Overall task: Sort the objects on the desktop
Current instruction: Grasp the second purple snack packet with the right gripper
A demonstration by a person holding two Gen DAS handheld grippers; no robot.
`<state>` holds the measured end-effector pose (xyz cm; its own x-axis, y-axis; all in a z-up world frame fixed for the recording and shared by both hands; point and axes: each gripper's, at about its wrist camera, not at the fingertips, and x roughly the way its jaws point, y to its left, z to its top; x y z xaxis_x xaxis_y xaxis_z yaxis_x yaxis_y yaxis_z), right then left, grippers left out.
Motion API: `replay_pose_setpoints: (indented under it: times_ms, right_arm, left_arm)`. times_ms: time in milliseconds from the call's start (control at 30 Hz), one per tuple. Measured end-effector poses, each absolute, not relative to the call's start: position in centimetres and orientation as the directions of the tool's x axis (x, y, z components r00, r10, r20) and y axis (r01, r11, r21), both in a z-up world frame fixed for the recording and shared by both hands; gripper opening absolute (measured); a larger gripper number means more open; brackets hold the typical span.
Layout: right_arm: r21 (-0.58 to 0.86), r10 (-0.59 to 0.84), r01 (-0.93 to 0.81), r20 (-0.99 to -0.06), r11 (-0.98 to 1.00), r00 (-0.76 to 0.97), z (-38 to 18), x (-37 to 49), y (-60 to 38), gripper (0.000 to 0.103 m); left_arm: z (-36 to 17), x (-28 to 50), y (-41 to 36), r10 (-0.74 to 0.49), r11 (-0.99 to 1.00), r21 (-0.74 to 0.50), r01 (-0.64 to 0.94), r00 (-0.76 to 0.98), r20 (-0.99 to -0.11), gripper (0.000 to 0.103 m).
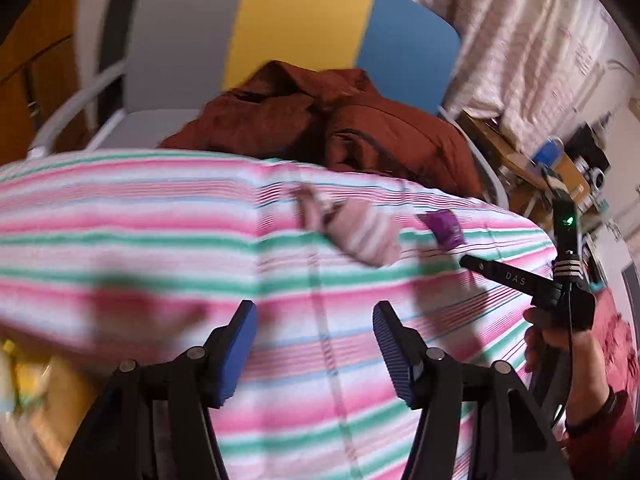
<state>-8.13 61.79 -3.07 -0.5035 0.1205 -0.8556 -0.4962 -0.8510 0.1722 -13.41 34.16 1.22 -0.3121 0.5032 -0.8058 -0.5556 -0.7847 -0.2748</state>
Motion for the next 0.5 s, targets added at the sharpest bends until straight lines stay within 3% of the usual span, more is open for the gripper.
replay_pose_setpoints:
  times_ms: [133,233,433,467,500]
  right_arm:
    - [0.109,0.188,-0.422,-0.777,-0.900,-0.601,-1.2,-10.6,61.8,0.087]
    - [0.040,0.232,-0.407,-0.770,-0.912,-0.595,-2.2,-12.7,62.1,0.087]
    - [0.116,0.127,-0.386,-0.825,-0.915,-0.551,-4.9,-13.8,63.7,0.059]
    - [0.156,0.096,-0.404,-0.838,-0.901,-0.538,-5.3,-12.9,64.2,0.048]
    - [0.188,0.072,-0.420,-0.845,-0.888,-0.529,-5.7,-12.8,64.6,0.048]
  left_arm:
    - [0.8,-15.1,38.5,0.508,-0.768,-0.249,-0.589,-0.324,-0.798,0.063]
    - [-0.4,-16.2,40.6,0.486,-0.780,-0.246,-0.576,-0.310,-0.817,0.063]
    - [-2.9,-18.1,42.5,0.439,-0.821,-0.249,-0.514,-0.290,-0.850,0.063]
    - [-3.2,-18.1,42.7,0.433,-0.824,-0.244,-0.512,-0.290,-0.853,0.063]
    - [-3.7,-18.3,43.2,0.426,-0.826,-0.238,-0.512,-0.290,-0.857,0.063]
